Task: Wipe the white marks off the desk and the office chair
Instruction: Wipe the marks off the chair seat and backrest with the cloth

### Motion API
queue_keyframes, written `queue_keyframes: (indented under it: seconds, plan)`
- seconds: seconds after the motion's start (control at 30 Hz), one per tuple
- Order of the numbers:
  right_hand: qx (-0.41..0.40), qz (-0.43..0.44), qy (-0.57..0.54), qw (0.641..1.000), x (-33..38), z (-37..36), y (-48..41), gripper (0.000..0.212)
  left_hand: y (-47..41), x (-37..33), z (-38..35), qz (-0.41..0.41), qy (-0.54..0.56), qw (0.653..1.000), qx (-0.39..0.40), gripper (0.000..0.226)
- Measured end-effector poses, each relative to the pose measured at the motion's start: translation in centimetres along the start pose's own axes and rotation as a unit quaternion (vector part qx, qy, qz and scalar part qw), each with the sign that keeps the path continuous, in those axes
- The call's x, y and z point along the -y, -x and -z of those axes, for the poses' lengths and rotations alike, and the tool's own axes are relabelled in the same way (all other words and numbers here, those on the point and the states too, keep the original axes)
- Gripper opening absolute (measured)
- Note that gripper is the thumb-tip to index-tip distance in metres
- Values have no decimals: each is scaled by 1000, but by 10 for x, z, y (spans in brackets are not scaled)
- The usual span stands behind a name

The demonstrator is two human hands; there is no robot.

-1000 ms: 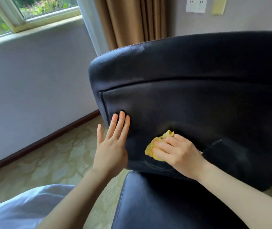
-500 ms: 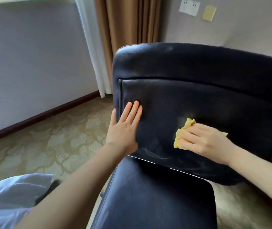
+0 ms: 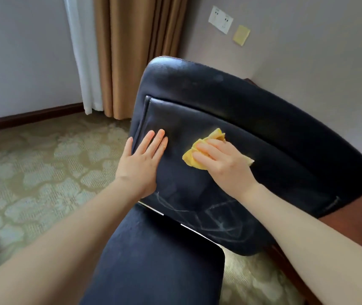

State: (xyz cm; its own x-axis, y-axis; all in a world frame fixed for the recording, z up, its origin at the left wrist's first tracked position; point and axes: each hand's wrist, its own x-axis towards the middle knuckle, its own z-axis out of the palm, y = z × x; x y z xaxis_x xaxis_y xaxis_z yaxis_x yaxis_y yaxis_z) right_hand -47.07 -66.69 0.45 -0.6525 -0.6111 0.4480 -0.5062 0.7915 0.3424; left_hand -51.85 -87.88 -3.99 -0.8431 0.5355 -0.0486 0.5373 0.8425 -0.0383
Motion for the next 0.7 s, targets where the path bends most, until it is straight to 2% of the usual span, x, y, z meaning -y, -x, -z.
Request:
queue_keyframes:
  seconds: [0.17,0.3,0.37,0.5,0.57,0.7]
  plan:
    - [139,78,-29,987,10,-8,71,14,-5,-23,0,42,17,999,-22,89]
    - [215,175,-22,960,5,-1,123,20,-1,-44,-2,87,107,989,-45,92]
    - [256,225,-15,940,-1,10,152,15,9,-73,-5,107,153,981,-56,93]
    - [350,299,6,888,-11,39,186,10,18,-121,-6,96,241,964,-48,97]
    - [354,323,18,877,-23,53,191,12,18,-136,-6,98,264,959,-39,97]
    - [252,310,35,916,-47,73,170,25,9,-135,-2,91,297,950,13,94]
